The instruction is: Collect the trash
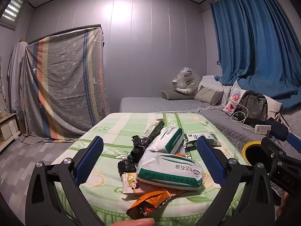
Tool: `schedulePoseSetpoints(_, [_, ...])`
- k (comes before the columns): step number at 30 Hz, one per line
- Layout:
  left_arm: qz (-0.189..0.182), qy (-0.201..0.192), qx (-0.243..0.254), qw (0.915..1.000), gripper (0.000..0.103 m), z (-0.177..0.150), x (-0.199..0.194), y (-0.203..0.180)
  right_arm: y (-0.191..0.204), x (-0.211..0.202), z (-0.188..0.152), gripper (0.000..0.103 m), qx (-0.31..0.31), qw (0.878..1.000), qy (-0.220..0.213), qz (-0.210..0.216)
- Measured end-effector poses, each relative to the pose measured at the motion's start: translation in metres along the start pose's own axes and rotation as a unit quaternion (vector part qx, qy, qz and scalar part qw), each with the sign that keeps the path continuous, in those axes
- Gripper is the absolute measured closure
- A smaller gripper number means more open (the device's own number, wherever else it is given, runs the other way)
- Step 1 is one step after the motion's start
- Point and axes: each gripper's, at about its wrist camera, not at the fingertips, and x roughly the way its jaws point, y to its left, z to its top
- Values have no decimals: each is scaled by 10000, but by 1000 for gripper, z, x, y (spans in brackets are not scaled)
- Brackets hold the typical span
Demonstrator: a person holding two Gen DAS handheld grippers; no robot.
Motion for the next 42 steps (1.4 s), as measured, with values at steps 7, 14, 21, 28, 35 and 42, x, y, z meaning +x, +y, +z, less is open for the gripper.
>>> schedulePoseSetpoints(7, [9,44,19,10000,8,0,0,0,0,0,-1,8,-4,10000,24,3])
schedulePoseSetpoints(14, [-4,67,26,10000,8,-3,1,-1,0,0,-2,8,15,10000,36,6])
schedulePoseSetpoints(21, [2,84,30,10000,8,-3,2,-1,0,1,-3,8,26,10000,53,7])
schedulePoseSetpoints(28, [-2,97,35,9999,8,-5,3,-2,0,1,-3,8,34,10000,55,2])
schedulePoseSetpoints(35, [2,113,33,9999,8,-5,3,-1,-1,1,-4,8,35,10000,59,6])
schedulePoseSetpoints(42, [-4,121,26,9999,8,-9,7,-2,-1,2,-4,8,44,10000,65,7])
